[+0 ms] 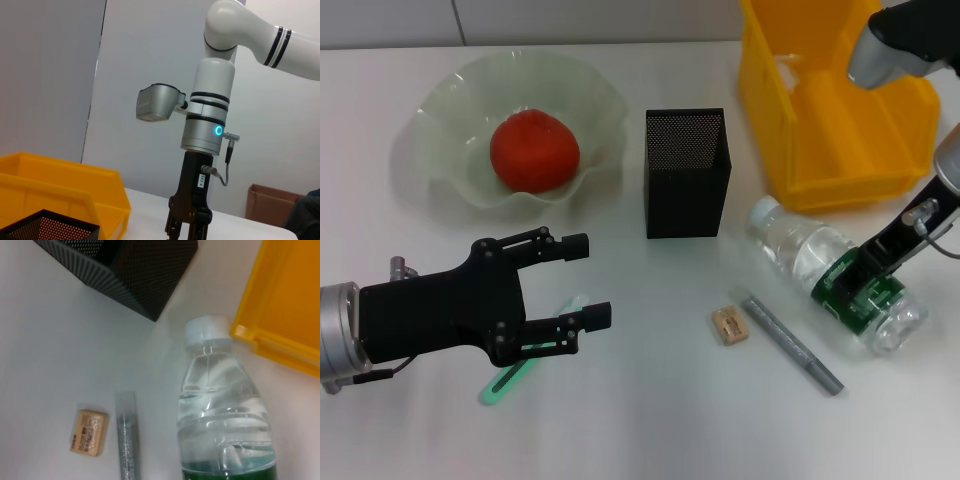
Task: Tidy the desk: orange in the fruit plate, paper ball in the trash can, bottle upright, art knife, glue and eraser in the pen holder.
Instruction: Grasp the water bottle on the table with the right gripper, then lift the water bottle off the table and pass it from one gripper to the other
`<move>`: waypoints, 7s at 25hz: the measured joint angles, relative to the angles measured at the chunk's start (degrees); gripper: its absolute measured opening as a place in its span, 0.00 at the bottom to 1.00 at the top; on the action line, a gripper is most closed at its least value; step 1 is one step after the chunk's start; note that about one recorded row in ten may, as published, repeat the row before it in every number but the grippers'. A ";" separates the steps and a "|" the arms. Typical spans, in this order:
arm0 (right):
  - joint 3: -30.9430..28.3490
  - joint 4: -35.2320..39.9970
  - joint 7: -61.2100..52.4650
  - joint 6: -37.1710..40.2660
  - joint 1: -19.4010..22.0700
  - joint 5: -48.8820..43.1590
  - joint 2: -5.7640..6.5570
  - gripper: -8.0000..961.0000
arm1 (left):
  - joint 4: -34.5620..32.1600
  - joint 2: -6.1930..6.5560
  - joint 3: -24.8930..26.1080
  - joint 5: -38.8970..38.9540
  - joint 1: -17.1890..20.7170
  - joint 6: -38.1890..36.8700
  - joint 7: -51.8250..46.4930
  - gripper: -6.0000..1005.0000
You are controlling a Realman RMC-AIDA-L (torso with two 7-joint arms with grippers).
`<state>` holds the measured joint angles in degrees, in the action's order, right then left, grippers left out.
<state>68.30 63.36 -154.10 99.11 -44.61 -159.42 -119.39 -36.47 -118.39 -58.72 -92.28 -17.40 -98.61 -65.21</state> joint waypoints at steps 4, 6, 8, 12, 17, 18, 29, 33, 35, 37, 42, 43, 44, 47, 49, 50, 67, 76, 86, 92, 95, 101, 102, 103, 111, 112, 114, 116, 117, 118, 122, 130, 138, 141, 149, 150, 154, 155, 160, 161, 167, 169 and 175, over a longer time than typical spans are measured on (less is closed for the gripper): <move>0.86 -2.62 -0.01 -1.46 -0.52 0.13 -0.03 0.72 | 0.01 0.00 0.01 0.00 0.11 0.10 0.00 0.77; 1.01 -3.98 -0.01 -2.44 -0.73 0.12 -0.04 0.72 | 0.04 0.00 0.01 0.00 0.14 0.16 0.00 0.77; 1.27 -4.91 -0.01 -3.41 -0.86 0.21 -0.07 0.73 | 0.06 0.00 0.02 0.00 0.17 0.18 0.00 0.77; 2.42 -6.01 0.21 -5.10 -0.91 0.79 -0.14 0.73 | 0.09 0.00 0.02 0.00 0.25 0.21 0.00 0.77; 3.27 -5.81 1.41 -5.45 -0.68 3.00 -0.15 0.73 | 0.09 0.00 0.01 0.00 0.42 0.25 0.49 0.77; 3.27 -5.81 1.41 -5.45 -0.68 3.00 -0.15 0.73 | 0.09 0.00 0.01 0.00 0.42 0.25 0.49 0.77; 6.88 -5.27 4.86 -3.86 0.20 7.57 -0.05 0.73 | 0.09 0.00 0.02 0.00 0.53 0.21 0.53 0.77; 7.29 -2.21 4.86 -3.75 2.29 7.53 -0.06 0.73 | 0.09 0.00 0.02 0.00 0.53 0.24 0.54 0.77; 7.56 0.75 4.85 -3.41 3.79 7.55 -0.06 0.73 | 0.09 0.00 0.05 0.00 0.53 0.27 0.60 0.77; 7.65 5.36 4.84 -2.44 6.04 8.27 -0.05 0.73 | 0.09 0.00 0.09 0.00 0.53 0.27 0.89 0.77; 8.41 12.39 6.21 -1.35 10.47 12.97 0.04 0.73 | 0.09 0.00 0.37 0.29 0.44 -0.24 1.23 0.77; 8.41 12.39 6.21 -1.35 10.47 12.97 0.04 0.73 | 0.09 0.00 0.37 0.29 0.44 -0.24 1.23 0.77; 8.42 13.73 6.68 -1.02 11.28 14.20 0.06 0.73 | 0.09 0.00 0.41 0.39 0.40 -0.32 1.23 0.77; 8.31 19.03 7.74 -0.16 14.80 16.56 0.02 0.73 | 0.09 0.00 0.54 0.52 0.29 -0.64 1.23 0.77; 8.27 20.30 8.12 -0.10 15.70 17.01 -0.01 0.73 | 0.09 0.00 0.62 0.56 0.21 -0.87 1.14 0.77; 8.14 21.59 8.65 -0.11 16.75 17.92 -0.04 0.73 | 0.09 0.00 0.62 0.56 0.21 -0.87 1.14 0.77; 7.55 22.88 40.08 -10.31 32.38 49.97 0.05 0.74 | 0.18 -0.04 0.64 12.69 -0.96 -4.96 -5.95 0.77; 8.28 11.92 57.30 -12.98 32.49 63.04 -0.17 0.74 | 4.44 -0.01 0.92 15.95 -5.06 -5.76 -11.31 0.77; 8.29 3.23 64.23 -13.15 29.71 69.64 -0.20 0.74 | 6.18 -0.08 1.17 16.37 -5.58 -7.15 -11.42 0.77; 8.46 0.74 64.56 -12.95 27.41 70.25 -0.30 0.74 | 7.63 -0.18 1.24 16.70 -5.85 -7.58 -11.12 0.77; 9.43 0.63 64.61 -13.19 27.08 70.34 -0.32 0.74 | 7.63 -0.18 1.24 16.70 -5.79 -7.58 -10.93 0.77; 10.67 0.41 64.42 -13.35 26.45 70.40 -0.28 0.74 | 7.65 -0.15 1.15 16.65 -5.65 -7.51 -10.64 0.77; 10.67 0.38 64.39 -13.35 26.33 70.40 -0.29 0.74 | 7.65 -0.14 0.92 16.54 -5.75 -7.37 -10.60 0.77; 10.68 0.19 64.34 -13.35 26.11 70.41 -0.32 0.74 | 7.65 -0.14 0.92 16.54 -5.75 -7.37 -10.60 0.77; 10.71 -2.75 64.16 -13.42 23.64 70.47 -0.32 0.75 | 7.65 -0.09 0.68 16.35 -5.93 -7.21 -10.55 0.77; 10.72 -3.51 64.16 -13.46 23.01 70.48 -0.32 0.75 | 7.65 -0.09 0.67 16.35 -5.97 -7.20 -10.55 0.77; 10.71 -3.86 64.15 -13.51 22.71 70.48 -0.32 0.75 | 7.64 -0.08 0.67 16.34 -5.96 -7.23 -10.52 0.77; 10.73 -4.40 64.14 -13.74 22.29 70.48 -0.31 0.75 | 7.65 -0.09 0.68 16.33 -5.92 -7.45 -10.03 0.77; 10.81 -4.57 64.14 -13.92 22.13 70.48 -0.31 0.75 | 7.65 -0.08 0.67 16.28 -5.91 -7.52 -9.54 0.77; 10.94 -4.69 64.14 -14.07 22.02 70.49 -0.31 0.75 | 7.65 -0.09 0.66 16.25 -5.89 -7.54 -9.13 0.77; 12.40 -5.08 64.12 -15.54 21.50 70.55 -0.29 0.75 | 7.78 -0.14 0.63 16.15 -5.85 -7.55 -8.44 0.77; 12.81 -5.40 64.09 -15.97 21.09 70.56 -0.22 0.75 | 8.36 -0.18 0.63 16.31 -6.13 -7.42 -8.43 0.77; 12.90 -5.39 64.09 -16.04 20.70 70.56 -0.23 0.75 | 8.35 -0.18 0.79 16.29 -6.19 -7.24 -8.44 0.77; 12.92 -5.50 64.11 -16.05 20.48 70.56 -0.23 0.75 | 8.35 -0.18 0.70 16.27 -6.46 -7.20 -8.44 0.76; 13.09 -7.52 64.51 -16.21 19.16 70.56 -0.21 0.75 | 8.34 -0.18 0.94 16.29 -6.77 -7.07 -8.44 0.66; 13.10 -7.66 64.52 -16.22 19.09 70.54 -0.19 0.75 | 8.34 -0.17 1.01 16.28 -6.77 -7.05 -8.44 0.63; 13.10 -7.73 64.53 -16.36 18.98 70.49 -0.14 0.75 | 8.34 -0.17 1.08 16.24 -6.77 -7.02 -8.43 0.54; 13.10 -7.73 64.57 -16.43 18.95 70.49 -0.14 0.75 | 8.34 -0.17 1.08 16.22 -6.77 -7.02 -8.43 0.52; 13.10 -7.73 64.64 -16.92 18.86 70.49 -0.14 0.76 | 8.34 -0.17 1.08 16.17 -6.77 -6.94 -8.43 0.48; 13.10 -7.73 64.64 -16.98 18.86 70.49 -0.14 0.76 | 8.34 -0.17 1.08 16.16 -6.77 -6.92 -8.43 0.48; 13.10 -7.72 64.69 -17.06 18.79 70.45 -0.12 0.76 | 8.34 -0.18 1.07 16.12 -6.81 -6.92 -8.44 0.48; 13.14 -7.77 64.73 -16.90 18.53 70.38 -0.07 0.76 | 8.35 -0.18 1.06 16.20 -6.83 -6.92 -8.44 0.48; 13.38 -8.30 64.85 -16.93 18.16 70.52 -0.11 0.76 | 8.30 0.00 2.04 16.16 -6.86 -6.94 -9.72 0.48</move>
<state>81.68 55.06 -89.25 82.18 -26.45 -88.89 -119.50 -28.17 -118.39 -56.68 -76.12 -24.27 -105.55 -74.93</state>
